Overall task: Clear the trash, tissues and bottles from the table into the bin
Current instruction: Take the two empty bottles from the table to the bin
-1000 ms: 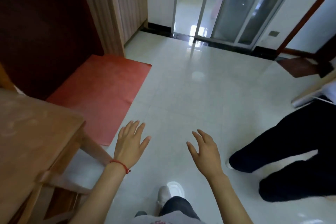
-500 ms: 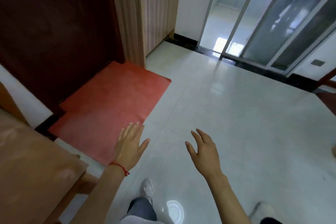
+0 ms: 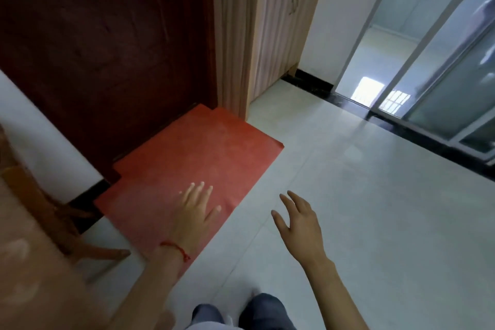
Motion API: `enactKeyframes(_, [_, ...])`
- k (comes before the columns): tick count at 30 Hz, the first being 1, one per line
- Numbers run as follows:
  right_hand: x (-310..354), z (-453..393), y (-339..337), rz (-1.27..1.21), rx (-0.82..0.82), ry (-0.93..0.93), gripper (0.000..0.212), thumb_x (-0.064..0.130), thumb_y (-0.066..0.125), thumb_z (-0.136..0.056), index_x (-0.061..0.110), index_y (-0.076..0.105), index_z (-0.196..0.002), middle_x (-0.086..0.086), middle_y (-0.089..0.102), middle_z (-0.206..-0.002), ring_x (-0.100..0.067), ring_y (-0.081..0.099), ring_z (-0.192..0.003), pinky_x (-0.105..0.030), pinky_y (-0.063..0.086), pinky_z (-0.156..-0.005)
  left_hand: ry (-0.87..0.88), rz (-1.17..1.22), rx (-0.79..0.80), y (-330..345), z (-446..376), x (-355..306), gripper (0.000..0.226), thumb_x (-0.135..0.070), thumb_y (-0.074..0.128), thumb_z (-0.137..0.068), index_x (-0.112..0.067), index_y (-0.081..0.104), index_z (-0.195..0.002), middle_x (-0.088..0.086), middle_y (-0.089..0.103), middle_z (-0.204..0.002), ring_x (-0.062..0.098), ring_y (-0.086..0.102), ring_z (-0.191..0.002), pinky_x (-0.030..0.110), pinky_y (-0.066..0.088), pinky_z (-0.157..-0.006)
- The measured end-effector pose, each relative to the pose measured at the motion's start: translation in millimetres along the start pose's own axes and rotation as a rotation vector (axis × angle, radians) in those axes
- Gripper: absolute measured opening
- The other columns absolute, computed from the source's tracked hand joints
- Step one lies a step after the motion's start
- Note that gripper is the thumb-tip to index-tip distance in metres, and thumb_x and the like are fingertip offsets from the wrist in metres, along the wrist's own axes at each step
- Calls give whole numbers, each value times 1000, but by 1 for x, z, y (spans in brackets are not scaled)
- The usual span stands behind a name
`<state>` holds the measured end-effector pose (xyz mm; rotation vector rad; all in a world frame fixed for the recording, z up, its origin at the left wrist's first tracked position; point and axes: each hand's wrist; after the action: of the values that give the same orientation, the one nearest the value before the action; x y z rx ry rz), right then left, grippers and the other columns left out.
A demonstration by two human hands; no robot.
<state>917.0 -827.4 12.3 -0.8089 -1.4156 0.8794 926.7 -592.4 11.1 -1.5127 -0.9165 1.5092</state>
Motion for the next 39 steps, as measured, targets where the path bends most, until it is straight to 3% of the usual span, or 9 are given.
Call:
enactKeyframes(6, [15,-97,6,15,75,-165,48,39,48,-92,17,44,-134,-6,40,-145,-24,35,-133,-39,30,-109,-141,17,-84,-7,-54,18,54,-36,49,-90,-12,36,-137,13,35,-147,28,21,-139,43,18,-115])
enactKeyframes(12, [46,-197,13,58,212,-408,49,39,46,-93,17,42,-136,-3,37,-147,-22,34,-133,-38,29,-109,-379,18,-193,-18,-92,31,55,-42,44,-91,-14,35,-138,10,34,-147,26,20,-139,40,17,-114])
enactKeyframes(20, [80,-288,21,88,306,-655,50,39,46,-92,16,41,-136,-3,39,-146,-22,33,-134,-41,30,-108,-574,-17,-291,-34,-129,38,91,-71,4,-78,-9,42,-133,15,42,-142,32,30,-136,45,24,-111])
enactKeyframes(23, [93,-311,30,76,325,-705,50,39,47,-92,14,42,-135,-6,41,-145,-24,35,-133,-40,30,-108,-628,-20,-269,-39,-140,44,81,-61,11,-79,-10,39,-135,14,39,-144,30,28,-137,45,23,-112])
enactKeyframes(27, [119,-337,47,49,364,-741,51,42,46,-92,18,41,-137,-4,39,-146,-23,34,-134,-40,30,-107,-673,-22,-286,-55,-157,64,92,-70,1,-80,-7,45,-130,18,46,-138,35,36,-132,50,30,-107])
enactKeyframes(32, [161,-375,77,66,391,-775,51,45,41,-93,23,36,-139,-1,34,-149,-19,29,-136,-38,27,-109,-708,-16,-305,-75,-188,109,71,-54,23,-82,-6,48,-128,19,49,-136,36,38,-131,51,31,-107])
enactKeyframes(39, [257,-432,127,66,432,-809,52,44,42,-93,24,34,-140,1,27,-152,-18,23,-138,-34,21,-110,-752,-44,-349,-120,-232,200,83,-62,8,-77,-11,39,-135,14,39,-144,31,27,-137,46,22,-114])
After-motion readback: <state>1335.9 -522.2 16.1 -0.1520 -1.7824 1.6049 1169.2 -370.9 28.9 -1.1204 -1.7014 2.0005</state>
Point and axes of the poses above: each hand's wrist, its own z-axis away from the middle knuckle, its own y-axis out of the palm, x = y × z
